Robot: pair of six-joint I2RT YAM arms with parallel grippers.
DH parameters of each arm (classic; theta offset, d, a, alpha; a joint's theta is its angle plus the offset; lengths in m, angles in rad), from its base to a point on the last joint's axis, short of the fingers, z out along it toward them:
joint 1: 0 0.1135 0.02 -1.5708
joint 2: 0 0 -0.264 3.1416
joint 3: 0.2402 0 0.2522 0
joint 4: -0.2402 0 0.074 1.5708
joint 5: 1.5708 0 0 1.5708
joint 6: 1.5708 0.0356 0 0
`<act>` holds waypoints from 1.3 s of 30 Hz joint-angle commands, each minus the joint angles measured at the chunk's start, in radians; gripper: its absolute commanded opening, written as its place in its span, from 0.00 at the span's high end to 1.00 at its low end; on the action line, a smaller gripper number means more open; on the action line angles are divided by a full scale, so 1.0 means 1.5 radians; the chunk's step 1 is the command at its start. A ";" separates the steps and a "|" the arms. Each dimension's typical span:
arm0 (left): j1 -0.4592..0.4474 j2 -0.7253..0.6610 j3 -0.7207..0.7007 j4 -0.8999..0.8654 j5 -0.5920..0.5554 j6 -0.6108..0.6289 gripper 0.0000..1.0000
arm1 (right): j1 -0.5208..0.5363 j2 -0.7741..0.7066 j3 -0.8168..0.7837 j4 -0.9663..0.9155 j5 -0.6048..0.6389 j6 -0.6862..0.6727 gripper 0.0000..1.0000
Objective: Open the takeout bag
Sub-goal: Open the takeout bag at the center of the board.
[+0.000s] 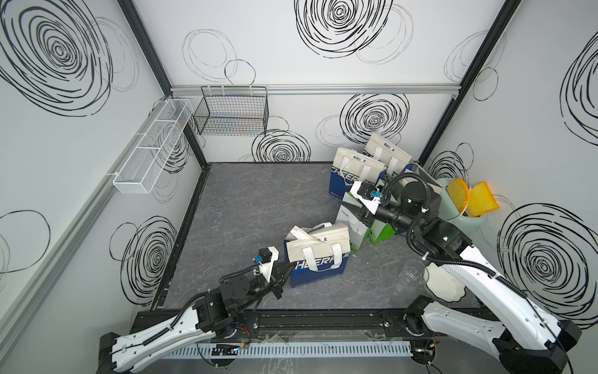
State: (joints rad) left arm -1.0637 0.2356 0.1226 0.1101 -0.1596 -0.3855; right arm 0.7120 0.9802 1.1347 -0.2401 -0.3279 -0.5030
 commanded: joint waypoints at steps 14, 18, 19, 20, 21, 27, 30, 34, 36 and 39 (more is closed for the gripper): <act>0.003 -0.006 -0.003 -0.013 -0.009 -0.005 1.00 | 0.204 -0.001 -0.141 -0.041 0.112 -0.243 0.40; 0.003 -0.005 -0.003 -0.011 -0.009 -0.004 1.00 | 0.218 0.021 -0.150 0.006 0.161 -0.236 0.42; 0.003 -0.005 -0.003 -0.013 -0.009 -0.004 1.00 | 0.219 0.024 -0.151 0.019 0.172 -0.235 0.43; 0.003 -0.005 -0.003 -0.013 -0.009 -0.005 1.00 | 0.222 0.026 -0.155 0.032 0.182 -0.234 0.47; 0.003 -0.006 -0.003 -0.012 -0.008 -0.005 1.00 | 0.224 0.028 -0.159 0.048 0.196 -0.232 0.53; 0.003 -0.004 -0.003 -0.010 -0.005 -0.006 1.00 | 0.229 0.032 -0.172 0.069 0.217 -0.239 0.58; 0.003 -0.003 -0.005 -0.008 -0.005 -0.005 1.00 | 0.232 0.033 -0.174 0.073 0.217 -0.236 0.63; 0.003 -0.002 -0.006 -0.006 -0.004 -0.006 1.00 | 0.241 0.045 -0.174 0.077 0.233 -0.230 0.75; 0.003 -0.003 -0.006 -0.008 -0.003 -0.005 1.00 | 0.245 0.052 -0.174 0.081 0.243 -0.229 0.76; 0.003 -0.005 -0.005 -0.010 -0.003 -0.006 1.00 | 0.249 0.060 -0.174 0.091 0.262 -0.223 0.86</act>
State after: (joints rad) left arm -1.0637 0.2333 0.1226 0.1101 -0.1612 -0.3855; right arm 1.0775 1.0565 0.8768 -0.1432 0.0261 -0.8440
